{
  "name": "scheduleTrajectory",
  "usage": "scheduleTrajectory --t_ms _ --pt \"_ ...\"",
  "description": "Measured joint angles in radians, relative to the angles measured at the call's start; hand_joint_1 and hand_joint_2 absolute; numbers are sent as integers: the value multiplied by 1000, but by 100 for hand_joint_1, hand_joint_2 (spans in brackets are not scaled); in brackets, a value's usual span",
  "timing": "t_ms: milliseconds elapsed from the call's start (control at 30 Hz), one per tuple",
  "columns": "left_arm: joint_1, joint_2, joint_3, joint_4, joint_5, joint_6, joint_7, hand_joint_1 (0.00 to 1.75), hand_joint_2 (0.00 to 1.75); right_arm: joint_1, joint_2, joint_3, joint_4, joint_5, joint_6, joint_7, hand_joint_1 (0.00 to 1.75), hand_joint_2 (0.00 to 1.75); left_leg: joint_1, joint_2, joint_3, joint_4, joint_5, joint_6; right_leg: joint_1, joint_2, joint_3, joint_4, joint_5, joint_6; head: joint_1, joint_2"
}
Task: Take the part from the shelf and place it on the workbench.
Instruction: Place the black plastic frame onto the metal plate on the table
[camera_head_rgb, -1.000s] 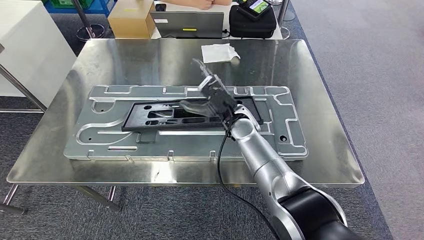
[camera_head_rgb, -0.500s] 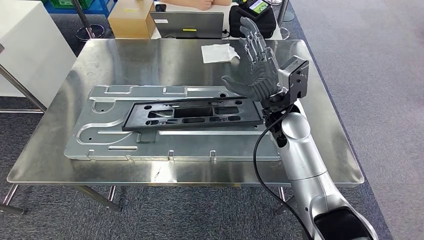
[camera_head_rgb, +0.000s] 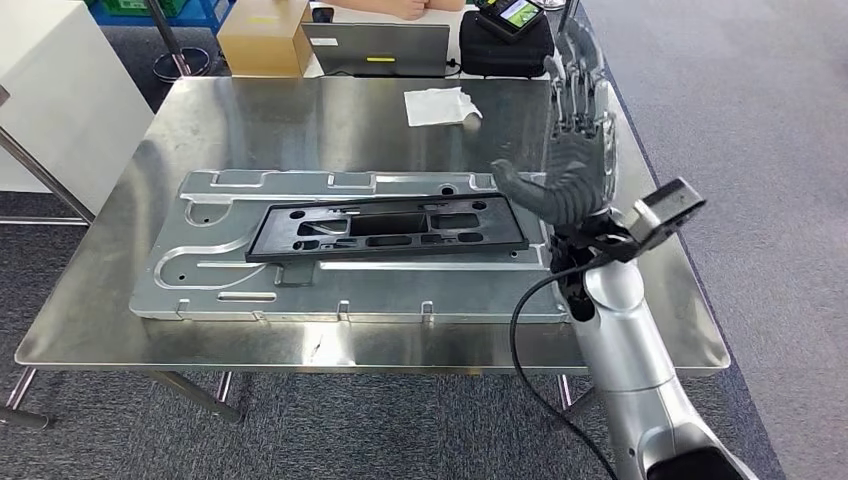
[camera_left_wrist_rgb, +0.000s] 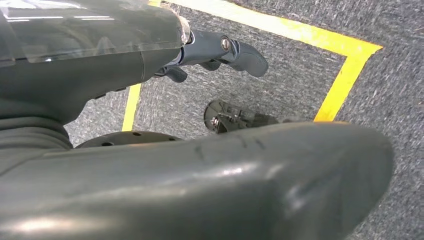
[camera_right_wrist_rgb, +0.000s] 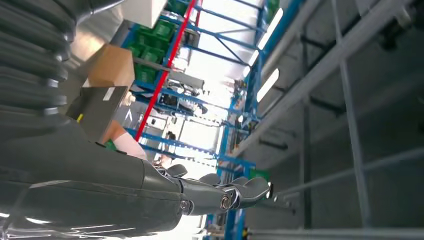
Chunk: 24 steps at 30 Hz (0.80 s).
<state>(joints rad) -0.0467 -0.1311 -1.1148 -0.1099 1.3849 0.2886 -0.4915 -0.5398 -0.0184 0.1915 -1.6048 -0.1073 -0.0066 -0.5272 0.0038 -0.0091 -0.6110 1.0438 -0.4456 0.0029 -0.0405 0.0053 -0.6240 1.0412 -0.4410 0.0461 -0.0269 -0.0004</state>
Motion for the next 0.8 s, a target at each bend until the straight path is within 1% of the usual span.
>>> scheduleTrajectory --t_ms 133,200,267,333,367,400,433,467,500,533,567,600,667,700,733,767,800 --pt "2 -1 8 0 23 -18 -21 0 0 106 1 -4 -66 30 -70 -19 0 0 -1 -1 -2 4 1 3 -2 0 0 -1 3 4 0 0" --pt "4 0 13 0 31 -29 -30 0 0 167 4 -12 -97 49 -101 -29 0 0 -2 -2 -5 6 2 6 -3 -1 0 -3 6 8 0 0" --pt "5 0 17 0 40 -37 -39 0 0 239 11 -29 -133 71 -117 -36 0 0 -4 -4 -8 7 5 11 -4 -2 1 -7 11 16 0 0" --pt "5 -1 19 2 47 -42 -46 0 0 305 19 -55 -167 89 -116 -43 0 0 -2 -3 -7 -2 15 21 -5 -2 3 -12 14 23 0 0" --pt "5 -1 20 2 50 -44 -49 0 0 335 22 -71 -182 95 -111 -46 0 0 1 -1 -7 -11 23 28 -5 -2 2 -5 1 25 0 0" --pt "5 -1 21 3 53 -46 -51 0 0 364 25 -88 -196 102 -107 -49 0 0 3 2 -7 -20 32 35 -4 -2 -5 18 -26 24 0 0" --pt "4 -2 22 4 57 -48 -52 0 0 395 28 -104 -208 110 -103 -53 0 0 5 4 -11 -27 41 40 -3 -2 -17 59 -67 22 0 0" --pt "4 -2 22 5 61 -50 -54 0 0 427 34 -126 -221 120 -98 -57 0 0 4 5 -18 -29 48 44 0 -2 -35 119 -117 21 0 0" --pt "5 -3 22 6 65 -52 -56 0 0 459 41 -148 -231 131 -94 -61 0 0 2 5 -27 -30 55 45 2 -2 -52 182 -158 21 0 0" --pt "5 -4 22 8 68 -55 -59 0 0 491 50 -176 -240 141 -89 -66 0 0 0 5 -37 -29 62 45 4 -2 -59 230 -184 20 0 0" --pt "5 -5 22 12 70 -60 -65 0 0 520 60 -207 -248 149 -85 -70 0 0 -2 5 -49 -28 71 45 5 -2 -52 249 -190 18 0 0" --pt "5 -6 22 16 70 -66 -72 0 0 543 69 -234 -254 155 -83 -73 0 0 -3 5 -60 -27 79 43 6 -2 -26 232 -175 16 0 0" --pt "4 -8 22 22 70 -76 -82 0 0 569 79 -267 -262 160 -82 -76 0 0 -4 5 -74 -26 88 40 8 -3 22 178 -140 12 0 0" --pt "4 -9 22 24 70 -79 -84 0 0 574 81 -273 -264 161 -82 -76 0 0 -4 5 -77 -26 90 39 8 -3 34 161 -132 11 0 0" --pt "4 -9 22 24 71 -79 -84 0 0 574 81 -274 -264 161 -82 -76 0 0 -4 5 -77 -26 90 39 8 -3 36 159 -131 11 0 0" --pt "4 -7 22 31 71 -94 -87 0 0 593 88 -292 -276 171 -83 -80 0 0 -5 5 -80 -25 98 33 12 -3 71 109 -128 4 0 0" --pt "5 -5 22 41 73 -112 -89 0 0 619 98 -318 -290 184 -84 -83 0 0 -4 6 -82 -28 112 23 17 -3 104 58 -122 -8 -1 0"
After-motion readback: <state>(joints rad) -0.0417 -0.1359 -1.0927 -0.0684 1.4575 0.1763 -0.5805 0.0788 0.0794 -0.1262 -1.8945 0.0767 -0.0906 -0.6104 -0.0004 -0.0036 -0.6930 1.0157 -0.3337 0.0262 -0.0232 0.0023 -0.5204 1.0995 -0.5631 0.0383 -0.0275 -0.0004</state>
